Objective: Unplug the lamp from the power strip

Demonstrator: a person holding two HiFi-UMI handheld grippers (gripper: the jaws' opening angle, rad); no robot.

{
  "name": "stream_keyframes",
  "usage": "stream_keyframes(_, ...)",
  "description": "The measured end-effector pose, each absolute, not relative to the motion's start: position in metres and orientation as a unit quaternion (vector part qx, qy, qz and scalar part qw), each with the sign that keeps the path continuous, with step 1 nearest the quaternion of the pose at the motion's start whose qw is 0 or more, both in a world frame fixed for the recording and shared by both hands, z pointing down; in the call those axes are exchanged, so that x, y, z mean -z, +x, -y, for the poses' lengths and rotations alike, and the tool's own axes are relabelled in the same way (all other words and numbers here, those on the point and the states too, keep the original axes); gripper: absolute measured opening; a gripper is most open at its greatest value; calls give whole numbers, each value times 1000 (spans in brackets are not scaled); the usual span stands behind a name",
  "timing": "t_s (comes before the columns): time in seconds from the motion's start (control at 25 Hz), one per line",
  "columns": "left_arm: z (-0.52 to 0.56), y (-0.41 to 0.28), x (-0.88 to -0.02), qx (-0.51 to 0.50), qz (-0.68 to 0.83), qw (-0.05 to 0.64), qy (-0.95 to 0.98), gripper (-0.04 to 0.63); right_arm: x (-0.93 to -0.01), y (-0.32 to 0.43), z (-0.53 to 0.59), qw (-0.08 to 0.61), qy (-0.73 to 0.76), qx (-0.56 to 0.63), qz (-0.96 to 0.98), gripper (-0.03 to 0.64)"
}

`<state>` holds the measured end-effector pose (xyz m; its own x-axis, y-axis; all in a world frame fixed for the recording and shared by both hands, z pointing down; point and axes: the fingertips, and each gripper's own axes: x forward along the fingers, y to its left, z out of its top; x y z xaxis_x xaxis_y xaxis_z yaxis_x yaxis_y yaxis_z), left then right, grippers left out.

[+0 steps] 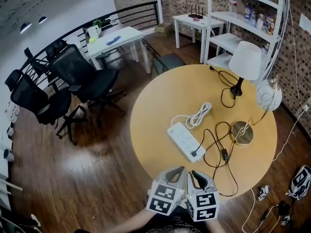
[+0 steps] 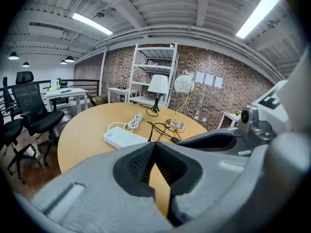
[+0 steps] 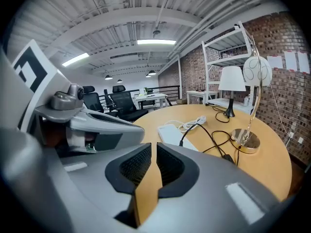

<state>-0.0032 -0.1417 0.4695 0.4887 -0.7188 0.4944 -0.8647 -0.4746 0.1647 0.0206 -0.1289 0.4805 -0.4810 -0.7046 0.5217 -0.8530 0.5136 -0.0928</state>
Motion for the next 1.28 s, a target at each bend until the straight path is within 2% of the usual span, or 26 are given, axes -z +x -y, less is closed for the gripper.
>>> stream_keyframes(0.44, 202, -7, -494, -231, 483, 159, 829, 2, -503, 34, 178, 234, 433, -183, 851, 44)
stream_keyframes(1.28, 277, 3, -568, -278, 364, 186, 869, 2, -552, 32, 234, 307, 475, -172, 806, 81)
